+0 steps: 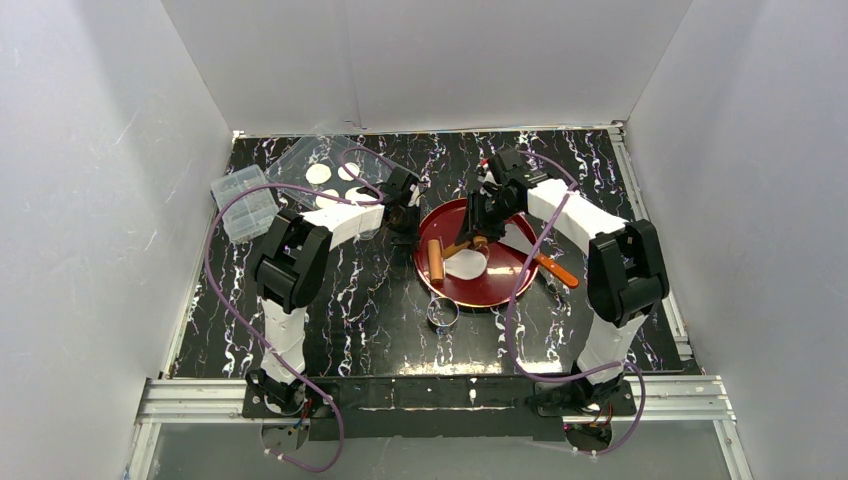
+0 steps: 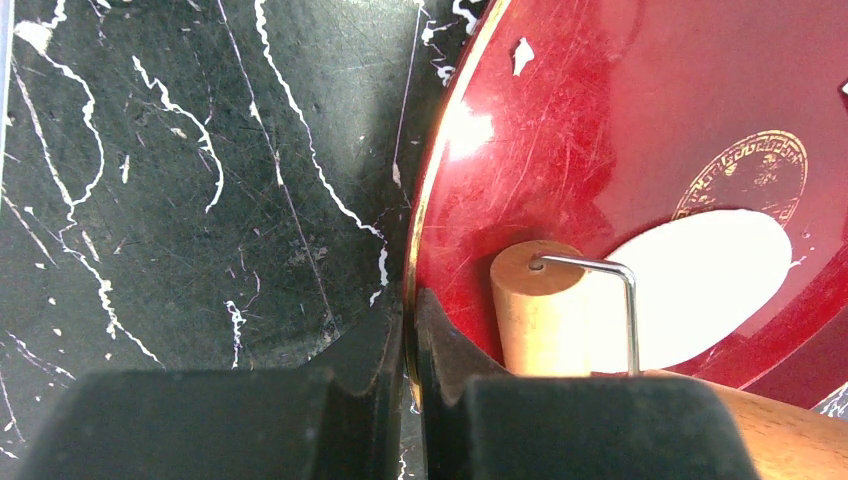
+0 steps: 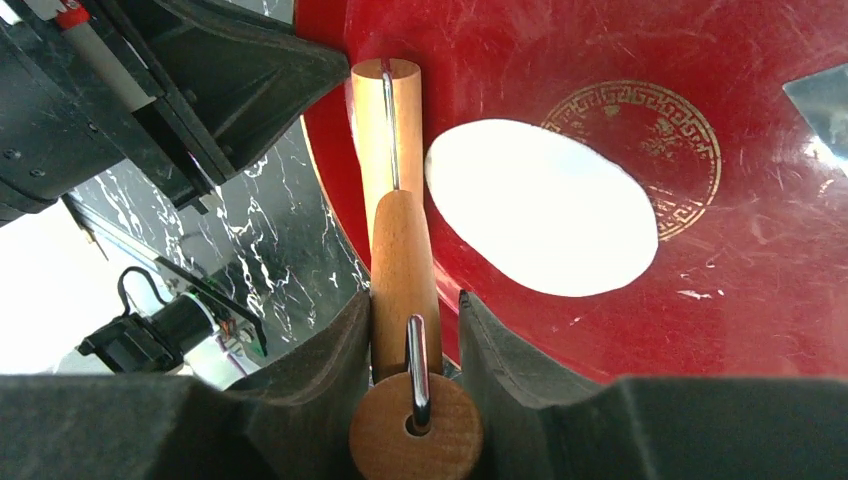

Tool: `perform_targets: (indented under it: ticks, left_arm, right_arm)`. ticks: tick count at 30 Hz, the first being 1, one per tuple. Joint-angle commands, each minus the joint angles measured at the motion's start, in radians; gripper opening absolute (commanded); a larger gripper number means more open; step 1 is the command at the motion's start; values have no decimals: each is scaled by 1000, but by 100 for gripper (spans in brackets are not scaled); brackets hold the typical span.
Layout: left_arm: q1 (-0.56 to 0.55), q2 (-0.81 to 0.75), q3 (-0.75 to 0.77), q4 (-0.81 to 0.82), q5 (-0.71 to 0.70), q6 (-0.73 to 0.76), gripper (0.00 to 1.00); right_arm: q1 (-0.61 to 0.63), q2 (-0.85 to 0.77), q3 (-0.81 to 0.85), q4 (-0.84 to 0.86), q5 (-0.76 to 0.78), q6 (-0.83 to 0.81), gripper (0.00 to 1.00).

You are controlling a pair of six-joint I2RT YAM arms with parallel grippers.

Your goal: Roll out the dumpling wrappers from the dough

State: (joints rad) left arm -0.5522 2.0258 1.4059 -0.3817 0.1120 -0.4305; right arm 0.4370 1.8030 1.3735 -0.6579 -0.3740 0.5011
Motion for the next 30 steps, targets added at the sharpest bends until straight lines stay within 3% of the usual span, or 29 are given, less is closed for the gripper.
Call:
perform_targets:
  ticks: [1, 8, 14, 24, 30]
  left_arm:
    - [-11, -8, -42, -123, -64, 75, 0]
    - [-11, -9, -43, -118, -63, 75, 0]
    - [-11, -4, -43, -117, -60, 72, 0]
    - [-11, -3, -39, -117, -59, 70, 0]
    - [-11, -4, -41, -118, -62, 70, 0]
  right_arm:
    - [0, 60, 18, -155, 202, -70, 1]
    - [-45, -15, 129, -204, 86, -77, 1]
    - [-122, -96, 99, -140, -57, -28, 1]
    - [-172, -131, -79, -202, 146, -117, 1]
    - [-172, -132, -82, -232, 184, -129, 1]
